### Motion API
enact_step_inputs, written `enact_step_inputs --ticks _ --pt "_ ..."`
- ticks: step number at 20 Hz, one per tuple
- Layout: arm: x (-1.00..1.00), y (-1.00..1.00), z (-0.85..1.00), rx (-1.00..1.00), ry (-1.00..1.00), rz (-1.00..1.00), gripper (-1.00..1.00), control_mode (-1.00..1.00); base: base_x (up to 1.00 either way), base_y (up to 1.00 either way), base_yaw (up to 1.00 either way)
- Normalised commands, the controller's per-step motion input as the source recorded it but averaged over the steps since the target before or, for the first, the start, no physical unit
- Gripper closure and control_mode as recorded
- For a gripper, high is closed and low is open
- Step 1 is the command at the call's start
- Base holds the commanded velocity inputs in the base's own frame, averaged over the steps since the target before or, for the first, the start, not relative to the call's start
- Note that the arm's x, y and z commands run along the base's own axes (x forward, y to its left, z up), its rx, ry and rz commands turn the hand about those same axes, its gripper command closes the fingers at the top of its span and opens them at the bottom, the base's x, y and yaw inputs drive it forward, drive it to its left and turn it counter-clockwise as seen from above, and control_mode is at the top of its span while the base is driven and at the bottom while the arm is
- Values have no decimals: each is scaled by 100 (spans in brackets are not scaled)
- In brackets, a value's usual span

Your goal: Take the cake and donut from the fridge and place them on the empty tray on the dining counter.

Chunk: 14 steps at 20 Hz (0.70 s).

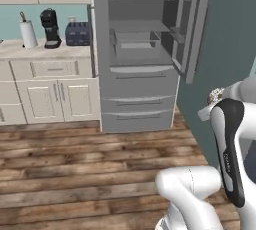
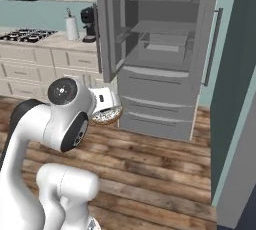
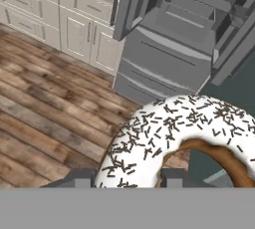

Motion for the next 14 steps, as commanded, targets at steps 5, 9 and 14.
enact_step_inputs --ticks 5,9,14 --pt "0 0 0 0 0 0 100 100 -100 44 0" --pt "0 0 0 0 0 0 100 100 -100 53 0" --pt "0 0 0 0 0 0 100 100 -100 52 0"
